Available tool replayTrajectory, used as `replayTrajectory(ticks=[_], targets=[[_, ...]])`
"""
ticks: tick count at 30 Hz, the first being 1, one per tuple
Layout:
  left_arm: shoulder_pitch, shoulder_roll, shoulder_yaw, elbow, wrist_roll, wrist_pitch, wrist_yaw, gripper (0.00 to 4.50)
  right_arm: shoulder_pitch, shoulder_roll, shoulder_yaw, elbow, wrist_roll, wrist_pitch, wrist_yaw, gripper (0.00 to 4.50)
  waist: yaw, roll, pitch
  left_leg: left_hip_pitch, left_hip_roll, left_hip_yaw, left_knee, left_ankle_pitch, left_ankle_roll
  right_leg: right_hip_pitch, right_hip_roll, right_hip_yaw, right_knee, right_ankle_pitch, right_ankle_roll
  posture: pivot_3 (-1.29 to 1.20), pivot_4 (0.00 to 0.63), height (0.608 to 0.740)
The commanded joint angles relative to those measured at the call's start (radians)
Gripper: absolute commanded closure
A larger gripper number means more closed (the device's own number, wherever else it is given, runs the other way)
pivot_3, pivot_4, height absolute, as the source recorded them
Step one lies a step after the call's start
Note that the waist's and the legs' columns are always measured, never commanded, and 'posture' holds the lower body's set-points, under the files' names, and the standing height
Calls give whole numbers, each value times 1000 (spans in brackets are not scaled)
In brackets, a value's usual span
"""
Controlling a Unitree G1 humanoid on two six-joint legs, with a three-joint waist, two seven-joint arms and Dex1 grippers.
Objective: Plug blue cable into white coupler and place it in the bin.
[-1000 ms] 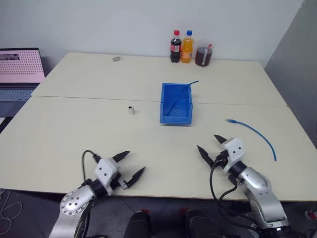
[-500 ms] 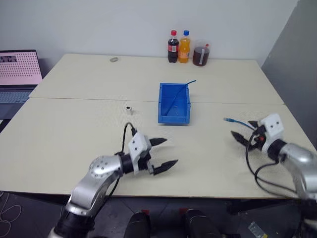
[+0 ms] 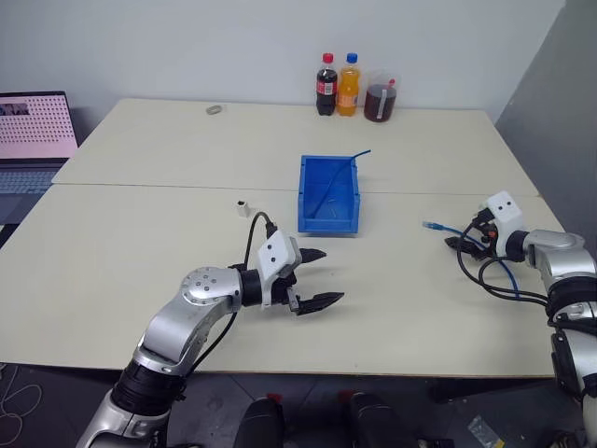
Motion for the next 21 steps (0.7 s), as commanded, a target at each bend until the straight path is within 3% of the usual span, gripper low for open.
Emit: replayTrajectory(ticks=[1,8,14,17,21], targets=[[3,18,6,-49,0,0,-9,0,-35,-7,4,62,-26,-43,68,1073,0,0,0,0,0,0,0,0,0,0,0,0,0,0,0,0,150,740],[22,42,30,-74,-25,19,-13,0,-43,-2,-1,91,-31,-33,161,2853,1,0,0,0,0,0,0,0,0,1,0,0,0,0,0,0,150,740],[96,118,59,-134,-91,66,-78,0,-39,6,16,59,-47,-68,204,4334,-1,0,0,1,0,-1,0,0,0,1,0,-1,0,0,0,0,150,740],[161,176,92,-159,-131,89,-117,0,-14,1,28,-31,-39,-89,273,4452,-6,0,0,1,1,0,0,0,0,1,0,0,1,0,0,0,150,740],[283,271,159,-110,-124,46,-177,0,112,-10,42,-380,11,-39,364,4452,-8,2,1,1,2,-1,-1,0,0,0,1,-1,1,-1,-1,0,150,740]])
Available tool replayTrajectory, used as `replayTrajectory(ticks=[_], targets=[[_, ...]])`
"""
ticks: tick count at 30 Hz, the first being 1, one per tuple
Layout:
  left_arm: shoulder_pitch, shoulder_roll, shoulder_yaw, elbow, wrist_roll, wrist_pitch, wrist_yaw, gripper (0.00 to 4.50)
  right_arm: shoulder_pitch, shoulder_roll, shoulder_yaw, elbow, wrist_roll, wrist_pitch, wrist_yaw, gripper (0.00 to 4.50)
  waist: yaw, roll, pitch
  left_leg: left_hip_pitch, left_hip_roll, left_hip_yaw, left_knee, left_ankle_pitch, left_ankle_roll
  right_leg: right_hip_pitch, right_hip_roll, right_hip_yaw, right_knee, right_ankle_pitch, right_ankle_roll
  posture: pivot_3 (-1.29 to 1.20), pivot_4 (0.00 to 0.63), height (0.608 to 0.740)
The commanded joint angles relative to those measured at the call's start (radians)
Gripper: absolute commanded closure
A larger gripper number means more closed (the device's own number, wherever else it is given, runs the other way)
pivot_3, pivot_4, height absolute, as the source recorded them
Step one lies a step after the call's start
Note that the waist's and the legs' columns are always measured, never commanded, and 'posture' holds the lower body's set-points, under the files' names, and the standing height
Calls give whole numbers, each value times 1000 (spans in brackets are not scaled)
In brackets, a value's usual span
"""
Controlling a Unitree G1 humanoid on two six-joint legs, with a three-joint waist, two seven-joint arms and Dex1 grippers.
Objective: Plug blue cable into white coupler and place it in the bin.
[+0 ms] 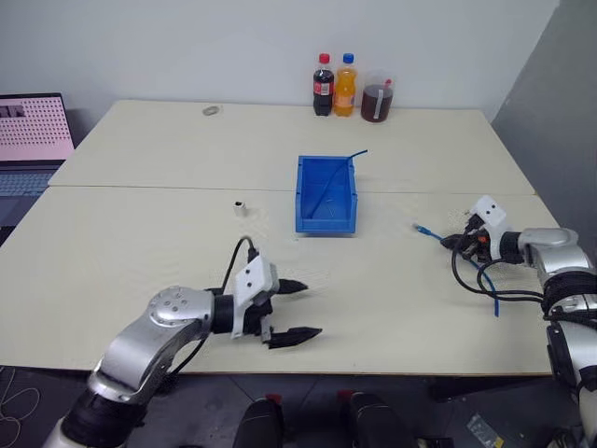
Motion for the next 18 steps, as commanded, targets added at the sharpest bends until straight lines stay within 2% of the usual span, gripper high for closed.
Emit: replayTrajectory(ticks=[1,4,7,10,17,18], targets=[[58,36,82,29,-19,-37,-36,0,91,-19,4,-316,48,53,64,4452,2,2,1,0,0,0,0,0,0,0,0,-1,0,0,0,0,150,740],[32,17,136,160,29,-120,1,0,242,26,80,-716,52,100,49,4452,11,3,2,0,0,-1,0,0,0,0,0,-1,0,-1,2,0,150,740],[-20,4,139,228,48,-155,5,0,264,98,158,-870,28,161,4,4452,12,2,2,0,1,-2,0,0,0,-1,0,-3,1,-3,3,0,150,740],[-51,2,127,273,65,-176,-13,0,224,180,237,-863,-26,180,-53,4452,12,3,2,0,1,-2,1,0,0,-1,1,-2,2,-2,5,0,150,740],[-60,-8,97,296,97,-206,-31,0,149,252,322,-729,-110,128,-110,4452,14,2,2,-2,0,0,1,0,0,-2,0,-2,1,-1,0,0,150,740],[-55,-11,94,301,104,-214,-31,0,148,252,326,-723,-112,122,-105,4247,16,2,2,-2,0,0,1,0,0,-2,0,-2,1,-1,0,0,150,740]])
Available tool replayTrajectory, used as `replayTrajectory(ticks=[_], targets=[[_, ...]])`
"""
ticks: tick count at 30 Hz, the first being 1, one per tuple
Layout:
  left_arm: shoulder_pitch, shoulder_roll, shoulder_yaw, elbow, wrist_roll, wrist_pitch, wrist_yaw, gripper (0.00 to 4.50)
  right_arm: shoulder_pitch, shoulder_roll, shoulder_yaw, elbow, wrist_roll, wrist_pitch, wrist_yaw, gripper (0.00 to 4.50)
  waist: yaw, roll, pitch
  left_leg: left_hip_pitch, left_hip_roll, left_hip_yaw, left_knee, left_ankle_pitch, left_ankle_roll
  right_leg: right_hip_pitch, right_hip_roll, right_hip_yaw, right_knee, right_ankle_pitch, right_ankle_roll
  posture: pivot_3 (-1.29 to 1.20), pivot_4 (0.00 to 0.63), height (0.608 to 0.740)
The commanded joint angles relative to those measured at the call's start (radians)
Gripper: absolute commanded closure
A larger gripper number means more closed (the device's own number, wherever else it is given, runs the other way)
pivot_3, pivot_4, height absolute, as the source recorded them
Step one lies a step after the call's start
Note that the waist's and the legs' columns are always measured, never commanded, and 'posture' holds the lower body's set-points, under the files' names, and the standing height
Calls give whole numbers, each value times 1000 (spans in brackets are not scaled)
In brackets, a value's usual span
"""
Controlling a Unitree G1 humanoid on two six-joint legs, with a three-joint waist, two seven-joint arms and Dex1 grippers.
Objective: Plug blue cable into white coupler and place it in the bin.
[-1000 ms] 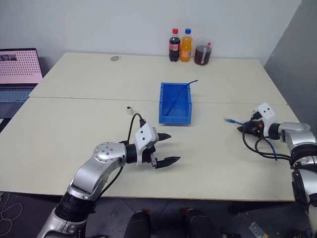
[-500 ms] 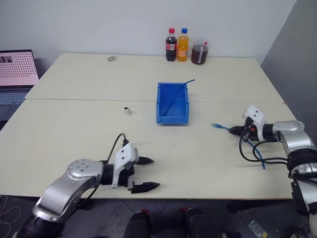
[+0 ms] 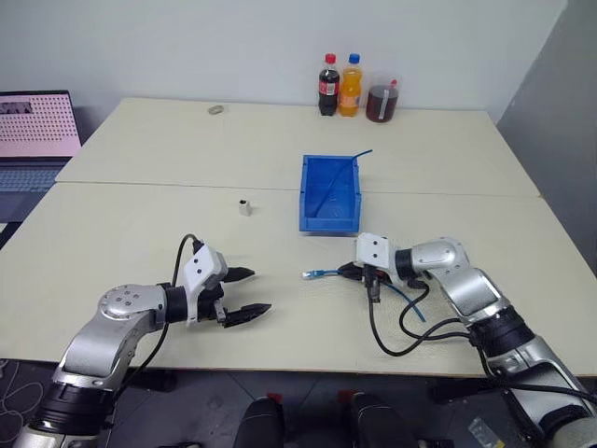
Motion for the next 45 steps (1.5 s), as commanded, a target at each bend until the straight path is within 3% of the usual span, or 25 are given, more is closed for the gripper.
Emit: replayTrajectory(ticks=[1,2,7,9,14,17,23,31,45], targets=[[4,-11,-13,-4,23,-41,-12,0,-25,-4,14,16,-14,-39,8,4030,2,0,0,0,0,0,0,0,0,0,0,0,0,0,0,0,150,740],[5,-16,-17,3,30,-48,-10,0,-28,-1,16,23,-20,-48,-1,3950,2,0,0,0,0,0,0,0,0,0,0,0,0,0,0,0,150,740],[-26,-55,-40,48,57,-71,6,0,-32,-2,14,24,-10,-52,6,2532,1,0,0,0,0,0,0,0,0,0,0,0,0,0,0,0,150,740],[-51,-76,-51,80,76,-95,7,0,-24,-11,6,-5,16,-27,33,2175,1,0,0,0,0,0,0,0,0,0,0,0,0,0,0,0,150,740],[-153,-132,-94,194,135,-182,-1,0,31,-56,-60,-198,168,172,125,992,10,0,0,-1,0,-1,0,0,0,0,0,-1,0,0,0,0,150,740],[-218,-168,-126,287,180,-249,-4,0,89,-80,-96,-338,234,286,109,307,18,-1,-1,-1,0,-1,1,0,0,0,1,-1,0,0,0,0,150,740],[-345,-241,-200,487,275,-361,-19,0,262,-100,-135,-572,271,428,-14,307,23,-2,-1,-2,0,-3,1,0,0,0,1,-2,0,0,0,0,150,740],[-434,-282,-246,639,324,-443,-92,0,365,-72,-157,-705,308,540,-153,307,22,-2,-2,-2,-1,-4,2,0,0,1,1,-2,0,-1,4,0,150,740],[-460,-329,-309,720,410,-486,-82,2825,383,-84,-144,-724,347,550,-235,292,26,-2,-5,-1,-2,-5,4,0,0,4,1,-3,0,0,7,0,150,740]])
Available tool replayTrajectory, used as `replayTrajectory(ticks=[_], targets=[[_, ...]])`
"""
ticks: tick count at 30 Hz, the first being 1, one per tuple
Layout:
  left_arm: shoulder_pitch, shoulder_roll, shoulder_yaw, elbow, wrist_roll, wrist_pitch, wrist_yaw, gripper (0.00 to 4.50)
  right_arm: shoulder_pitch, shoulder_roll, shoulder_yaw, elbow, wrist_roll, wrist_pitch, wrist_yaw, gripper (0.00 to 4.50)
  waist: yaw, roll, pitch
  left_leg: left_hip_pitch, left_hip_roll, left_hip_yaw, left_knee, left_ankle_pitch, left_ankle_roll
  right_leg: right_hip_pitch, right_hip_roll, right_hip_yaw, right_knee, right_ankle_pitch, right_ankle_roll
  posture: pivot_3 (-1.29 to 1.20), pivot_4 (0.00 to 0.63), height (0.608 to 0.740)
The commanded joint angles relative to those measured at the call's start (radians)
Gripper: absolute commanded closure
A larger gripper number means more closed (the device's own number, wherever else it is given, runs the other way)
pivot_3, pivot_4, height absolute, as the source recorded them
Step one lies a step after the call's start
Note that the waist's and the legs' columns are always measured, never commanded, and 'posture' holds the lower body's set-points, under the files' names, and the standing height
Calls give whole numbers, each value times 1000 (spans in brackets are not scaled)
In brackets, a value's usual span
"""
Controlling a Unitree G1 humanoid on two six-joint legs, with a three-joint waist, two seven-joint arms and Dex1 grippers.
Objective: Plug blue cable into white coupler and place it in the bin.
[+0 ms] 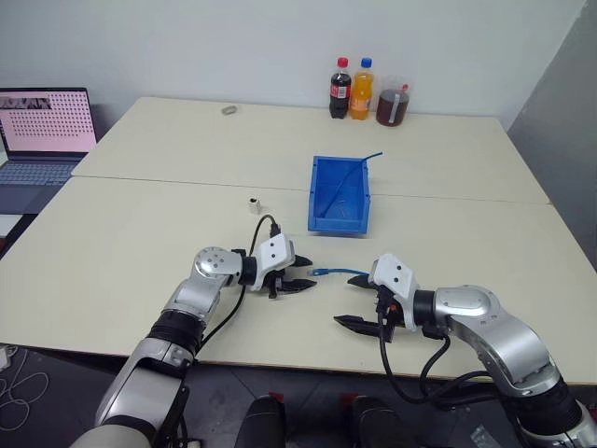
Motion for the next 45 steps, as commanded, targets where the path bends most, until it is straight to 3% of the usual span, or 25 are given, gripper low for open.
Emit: replayTrajectory(ticks=[1,7,14,23,30,37,45], targets=[[9,-16,-47,59,80,-2,29,3004,2,-9,-11,-36,23,-6,-13,292,0,0,0,0,0,0,0,0,0,0,0,0,0,0,0,0,150,740],[13,-20,-41,72,90,-20,37,4267,17,-21,-16,-51,44,-15,-28,292,0,0,-3,3,0,0,0,0,0,3,0,1,0,0,1,0,150,740],[40,-7,12,-45,-7,73,-17,4270,80,-22,-59,-108,115,-6,-25,292,-4,0,-4,3,0,0,0,0,0,2,0,1,0,0,1,0,150,740],[101,13,138,-518,-406,694,-73,4270,240,98,-219,-253,323,64,-158,292,-6,0,-3,-5,1,-3,0,0,0,-3,1,-3,0,-1,-1,0,150,740],[120,28,224,-659,-622,978,-16,4270,288,227,-325,-253,481,90,-302,292,-12,0,-3,-4,1,-4,0,0,0,-3,1,-3,0,-1,-1,0,150,740],[129,22,270,-697,-741,1101,48,4270,232,290,-405,-204,673,118,-392,292,-14,0,-3,-4,1,-5,0,0,0,-3,1,-3,0,-1,-1,0,150,740],[130,19,286,-706,-800,1139,94,4270,187,283,-401,-185,827,121,-460,292,-14,0,-2,-4,1,-4,-1,0,0,-3,1,-3,-1,-1,-1,0,150,740]])
